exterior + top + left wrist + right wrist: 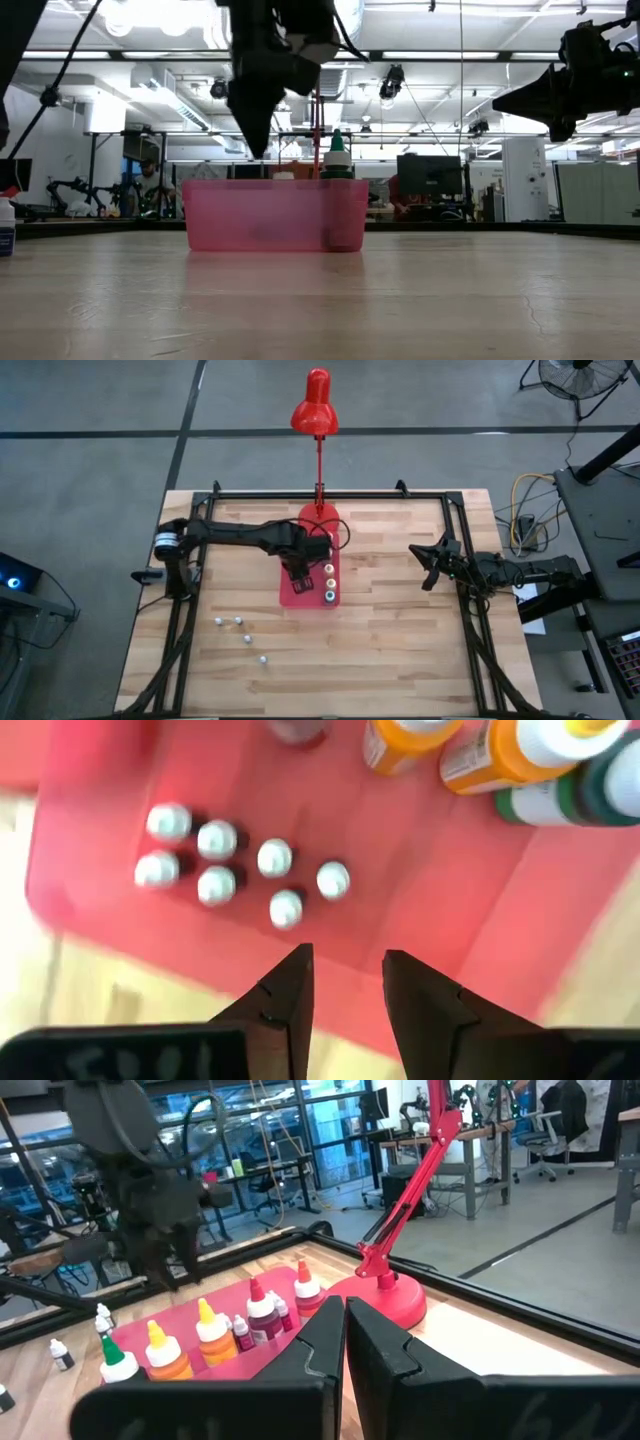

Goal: Pick & Place food coloring
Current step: Put the small blue food coloring bottle into the pink bin

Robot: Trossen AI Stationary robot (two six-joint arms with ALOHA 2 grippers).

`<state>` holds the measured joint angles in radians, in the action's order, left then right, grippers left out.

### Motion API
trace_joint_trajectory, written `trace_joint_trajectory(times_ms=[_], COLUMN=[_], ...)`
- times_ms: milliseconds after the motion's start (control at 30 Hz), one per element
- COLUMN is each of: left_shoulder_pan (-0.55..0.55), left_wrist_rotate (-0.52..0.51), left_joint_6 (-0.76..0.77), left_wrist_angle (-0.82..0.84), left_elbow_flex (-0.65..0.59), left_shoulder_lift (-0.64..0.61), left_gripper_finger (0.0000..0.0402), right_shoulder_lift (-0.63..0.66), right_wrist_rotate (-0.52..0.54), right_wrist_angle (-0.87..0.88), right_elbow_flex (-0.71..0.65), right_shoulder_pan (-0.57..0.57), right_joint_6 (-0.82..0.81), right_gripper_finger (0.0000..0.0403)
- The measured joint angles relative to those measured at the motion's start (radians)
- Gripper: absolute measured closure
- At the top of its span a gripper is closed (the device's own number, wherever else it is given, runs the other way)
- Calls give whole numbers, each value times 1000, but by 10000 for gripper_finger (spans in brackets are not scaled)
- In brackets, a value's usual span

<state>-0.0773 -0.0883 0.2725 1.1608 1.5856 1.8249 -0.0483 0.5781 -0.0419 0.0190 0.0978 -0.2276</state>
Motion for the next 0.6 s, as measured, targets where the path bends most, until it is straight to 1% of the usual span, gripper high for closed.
trace_joint_trajectory(times_ms=[167,367,433,600], left_shoulder_pan=[42,118,147,211], left_wrist_rotate=[-56,-77,-85,-81], left_joint_6=[216,474,570,842], left_wrist_angle=[48,9,9,13], left_elbow_flex=[-37,-176,-237,-386], left_shoulder_lift=[-67,-212,-256,-354], left_gripper_finger=[307,301,287,237], right_shoulder_lift=[-5,-15,-14,-16], right_wrist_rotate=[0,0,0,0], right_wrist_angle=[0,0,0,0], right_elbow_flex=[0,0,0,0], right_shoulder_pan=[0,0,0,0], right_joint_6=[0,0,0,0], right_gripper_finger=[394,394,394,394])
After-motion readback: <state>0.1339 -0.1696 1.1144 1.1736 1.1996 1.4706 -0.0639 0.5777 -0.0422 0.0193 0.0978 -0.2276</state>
